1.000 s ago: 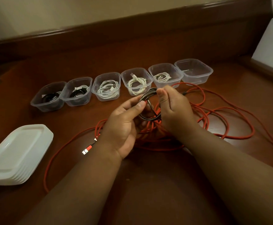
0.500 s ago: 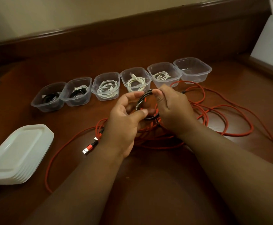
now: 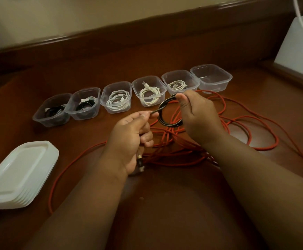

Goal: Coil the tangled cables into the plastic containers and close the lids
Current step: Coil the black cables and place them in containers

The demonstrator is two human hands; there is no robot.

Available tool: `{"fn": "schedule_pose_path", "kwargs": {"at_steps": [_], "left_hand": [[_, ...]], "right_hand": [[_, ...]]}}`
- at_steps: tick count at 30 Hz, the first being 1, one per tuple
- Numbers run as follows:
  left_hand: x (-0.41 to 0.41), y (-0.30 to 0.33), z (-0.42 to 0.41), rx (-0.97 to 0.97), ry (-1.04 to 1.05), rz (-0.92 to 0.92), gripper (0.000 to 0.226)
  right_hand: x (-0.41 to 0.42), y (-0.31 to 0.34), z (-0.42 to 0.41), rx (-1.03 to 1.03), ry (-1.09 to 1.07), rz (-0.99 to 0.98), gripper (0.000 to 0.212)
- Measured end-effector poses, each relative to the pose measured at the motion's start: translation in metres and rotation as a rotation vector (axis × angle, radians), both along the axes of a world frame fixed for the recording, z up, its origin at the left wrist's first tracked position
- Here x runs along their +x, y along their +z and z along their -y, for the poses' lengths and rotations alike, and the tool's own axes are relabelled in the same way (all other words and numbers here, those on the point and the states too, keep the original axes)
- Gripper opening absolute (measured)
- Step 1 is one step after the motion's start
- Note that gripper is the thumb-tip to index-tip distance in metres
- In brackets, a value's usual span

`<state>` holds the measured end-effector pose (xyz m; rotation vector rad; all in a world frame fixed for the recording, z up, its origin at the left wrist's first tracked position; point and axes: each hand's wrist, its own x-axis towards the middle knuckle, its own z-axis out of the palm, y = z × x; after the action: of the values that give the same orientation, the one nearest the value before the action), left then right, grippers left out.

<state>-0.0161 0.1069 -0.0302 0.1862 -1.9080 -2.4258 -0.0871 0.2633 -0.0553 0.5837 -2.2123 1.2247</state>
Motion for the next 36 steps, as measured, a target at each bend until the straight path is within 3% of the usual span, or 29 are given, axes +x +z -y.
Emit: {"fn": "schedule_pose_path", "kwargs": {"at_steps": [2, 6, 9, 11, 14, 17, 19, 23, 28, 33, 36], "left_hand": [[0.001, 0.001, 0.002, -0.031, -0.025, 0.017, 0.023], [-0.003, -0.005, 0.007, -0.509, 0.087, -0.18, 0.019], [-0.005, -0.008, 0.01, -0.656, 0.167, -0.284, 0.014], [-0.004, -0.005, 0.008, -0.576, 0.186, -0.213, 0.013], [-0.002, -0.001, -0.002, -0.213, 0.187, -0.07, 0.012], [0.001, -0.002, -0.017, 0.115, 0.177, 0.005, 0.016], [0.004, -0.002, -0.024, 0.25, 0.193, -0.011, 0.015], [0.008, -0.003, -0.027, 0.273, 0.185, -0.091, 0.014], [0.007, -0.005, -0.025, 0.347, 0.189, -0.001, 0.015], [0.007, -0.005, -0.025, 0.498, 0.162, 0.079, 0.035], [0.005, -0.006, -0.022, 0.514, 0.151, 0.054, 0.033]], "right_hand": [[0.001, 0.004, 0.0, -0.075, 0.037, 0.101, 0.034], [0.006, 0.011, 0.004, -0.508, 0.225, 0.452, 0.038], [0.013, 0.021, 0.006, -0.788, 0.312, 0.633, 0.04], [0.019, 0.026, 0.007, -0.891, 0.384, 0.661, 0.04], [0.025, 0.028, 0.01, -0.949, 0.424, 0.66, 0.039], [0.027, 0.021, 0.016, -0.879, 0.418, 0.565, 0.039], [0.028, 0.016, 0.018, -0.667, 0.327, 0.38, 0.035], [0.028, 0.009, 0.017, -0.281, 0.177, 0.117, 0.025], [0.021, 0.0, 0.018, -0.107, 0.135, 0.151, 0.025], [0.016, -0.002, 0.015, -0.081, 0.13, 0.182, 0.027], [0.016, -0.002, 0.016, -0.078, 0.125, 0.167, 0.022]]}}
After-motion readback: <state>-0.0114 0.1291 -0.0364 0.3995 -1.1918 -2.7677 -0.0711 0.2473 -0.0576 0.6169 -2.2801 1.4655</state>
